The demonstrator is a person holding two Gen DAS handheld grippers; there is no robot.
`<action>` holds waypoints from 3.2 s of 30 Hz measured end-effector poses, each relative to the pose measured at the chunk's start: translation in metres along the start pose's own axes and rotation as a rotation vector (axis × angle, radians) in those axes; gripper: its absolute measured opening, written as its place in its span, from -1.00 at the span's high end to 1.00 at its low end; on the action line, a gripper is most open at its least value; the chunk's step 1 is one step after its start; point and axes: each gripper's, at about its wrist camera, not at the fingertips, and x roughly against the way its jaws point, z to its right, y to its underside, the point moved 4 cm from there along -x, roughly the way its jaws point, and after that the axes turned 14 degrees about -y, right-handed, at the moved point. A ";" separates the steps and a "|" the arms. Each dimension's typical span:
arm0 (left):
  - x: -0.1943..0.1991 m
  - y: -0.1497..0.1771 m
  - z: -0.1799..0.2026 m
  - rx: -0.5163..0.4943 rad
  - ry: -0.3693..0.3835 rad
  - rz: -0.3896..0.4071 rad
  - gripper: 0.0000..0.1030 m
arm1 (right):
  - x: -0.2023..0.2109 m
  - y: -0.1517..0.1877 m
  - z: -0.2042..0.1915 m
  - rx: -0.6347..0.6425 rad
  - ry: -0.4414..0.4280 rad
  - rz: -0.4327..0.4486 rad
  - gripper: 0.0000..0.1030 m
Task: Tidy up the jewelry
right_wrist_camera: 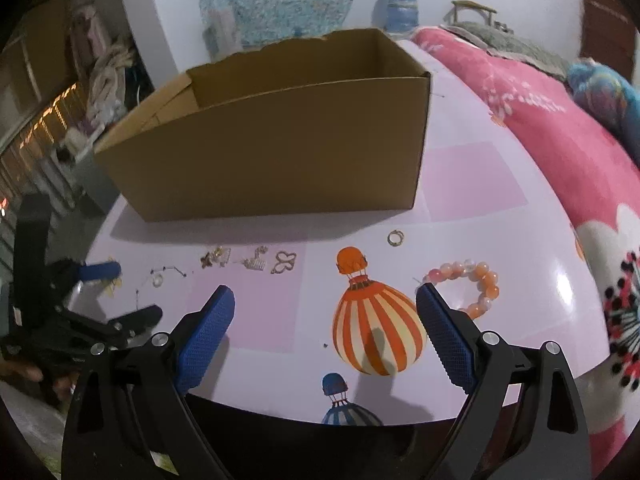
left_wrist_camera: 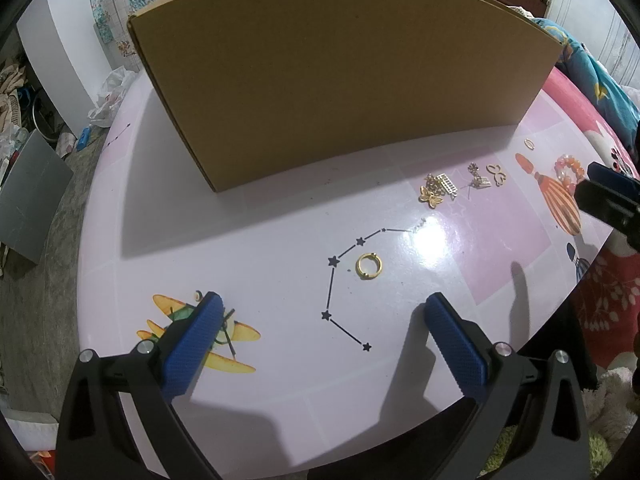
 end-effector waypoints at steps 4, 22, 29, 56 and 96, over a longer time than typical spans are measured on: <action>0.000 0.000 0.000 0.000 0.000 0.000 -0.92 | 0.000 0.002 -0.001 0.020 0.004 -0.004 -0.51; 0.000 0.000 0.000 0.000 0.000 0.000 -0.92 | -0.012 0.005 0.000 -0.022 -0.021 -0.049 -0.35; 0.000 0.000 0.000 0.000 0.000 -0.002 -0.92 | -0.032 0.013 -0.008 0.041 0.059 -0.156 -0.74; -0.001 -0.007 0.000 -0.014 0.003 -0.019 -0.93 | -0.046 0.009 -0.003 0.097 0.089 -0.231 -0.85; 0.011 -0.018 0.025 -0.104 0.058 0.098 0.63 | -0.005 -0.010 -0.006 0.074 -0.029 -0.049 -0.75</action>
